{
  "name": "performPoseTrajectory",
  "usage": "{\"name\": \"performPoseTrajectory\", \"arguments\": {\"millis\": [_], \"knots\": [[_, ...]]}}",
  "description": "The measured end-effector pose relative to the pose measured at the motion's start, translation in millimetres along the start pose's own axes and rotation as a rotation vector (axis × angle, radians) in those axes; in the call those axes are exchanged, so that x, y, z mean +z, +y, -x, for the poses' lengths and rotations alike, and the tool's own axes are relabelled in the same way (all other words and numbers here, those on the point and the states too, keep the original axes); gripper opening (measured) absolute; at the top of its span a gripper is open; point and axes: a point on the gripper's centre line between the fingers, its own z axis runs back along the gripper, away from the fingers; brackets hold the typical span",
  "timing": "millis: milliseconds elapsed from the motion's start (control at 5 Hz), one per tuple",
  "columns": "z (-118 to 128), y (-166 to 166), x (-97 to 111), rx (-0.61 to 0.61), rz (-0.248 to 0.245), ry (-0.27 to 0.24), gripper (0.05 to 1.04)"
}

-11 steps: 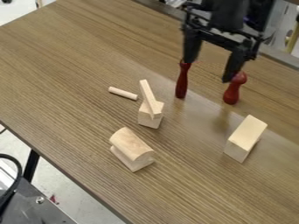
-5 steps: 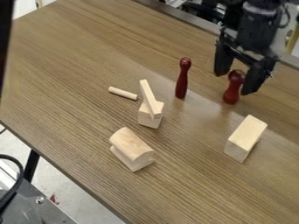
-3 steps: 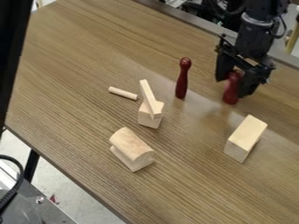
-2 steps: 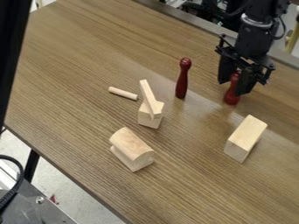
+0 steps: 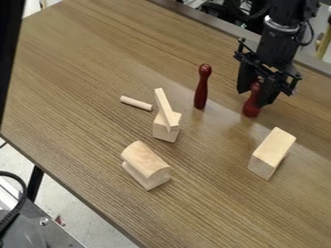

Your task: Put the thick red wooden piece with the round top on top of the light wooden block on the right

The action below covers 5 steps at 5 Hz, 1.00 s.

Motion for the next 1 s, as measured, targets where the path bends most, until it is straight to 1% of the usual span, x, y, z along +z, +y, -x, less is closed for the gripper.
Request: {"name": "performPoseTrajectory", "arguments": {"millis": [200,400,600,800,1000], "knots": [[-1.0,-15.6,13.0,-0.029,-0.021,-0.025,0.519],[0.6,-27.8,14.8,-0.059,-0.049,-0.003,0.519],[-0.6,-40.4,20.5,-0.078,-0.069,0.002,0.519],[-0.8,-48.3,24.5,-0.081,-0.101,0.003,0.519],[1.3,-54.4,24.8,-0.071,-0.117,0.008,0.519]]}}
